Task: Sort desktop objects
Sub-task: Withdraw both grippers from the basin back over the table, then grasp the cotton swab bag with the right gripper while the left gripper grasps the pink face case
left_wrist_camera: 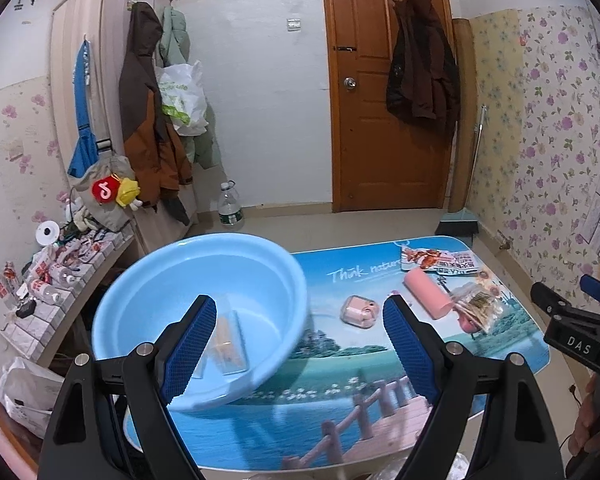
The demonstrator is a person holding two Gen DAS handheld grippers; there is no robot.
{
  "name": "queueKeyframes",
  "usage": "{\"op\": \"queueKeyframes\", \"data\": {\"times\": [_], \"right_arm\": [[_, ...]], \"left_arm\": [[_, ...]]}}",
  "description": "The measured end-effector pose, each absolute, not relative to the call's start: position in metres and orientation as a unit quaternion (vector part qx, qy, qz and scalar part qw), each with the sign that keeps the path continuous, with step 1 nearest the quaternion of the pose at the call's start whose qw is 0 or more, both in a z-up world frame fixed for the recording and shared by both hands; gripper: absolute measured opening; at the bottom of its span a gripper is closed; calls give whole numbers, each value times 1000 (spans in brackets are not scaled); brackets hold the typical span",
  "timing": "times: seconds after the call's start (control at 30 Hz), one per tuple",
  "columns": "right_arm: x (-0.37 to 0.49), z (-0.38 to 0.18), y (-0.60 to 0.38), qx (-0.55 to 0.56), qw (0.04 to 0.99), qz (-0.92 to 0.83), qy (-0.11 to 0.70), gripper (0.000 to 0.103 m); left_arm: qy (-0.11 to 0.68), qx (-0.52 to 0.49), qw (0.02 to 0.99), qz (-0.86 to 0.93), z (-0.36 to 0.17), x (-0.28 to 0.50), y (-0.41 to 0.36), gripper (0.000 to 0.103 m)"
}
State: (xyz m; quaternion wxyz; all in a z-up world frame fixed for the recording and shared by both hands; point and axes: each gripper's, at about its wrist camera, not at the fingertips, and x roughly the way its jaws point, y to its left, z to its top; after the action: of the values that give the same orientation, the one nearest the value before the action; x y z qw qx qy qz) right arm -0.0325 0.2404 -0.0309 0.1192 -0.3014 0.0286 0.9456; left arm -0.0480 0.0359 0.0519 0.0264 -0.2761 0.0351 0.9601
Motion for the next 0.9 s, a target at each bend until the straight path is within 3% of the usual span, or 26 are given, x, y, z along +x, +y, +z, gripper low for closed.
{"op": "queueKeyframes", "data": {"times": [0.9], "right_arm": [[-107, -97, 295, -374, 141, 916, 31, 95]], "left_arm": [[44, -344, 68, 936, -12, -141, 101, 85]]}}
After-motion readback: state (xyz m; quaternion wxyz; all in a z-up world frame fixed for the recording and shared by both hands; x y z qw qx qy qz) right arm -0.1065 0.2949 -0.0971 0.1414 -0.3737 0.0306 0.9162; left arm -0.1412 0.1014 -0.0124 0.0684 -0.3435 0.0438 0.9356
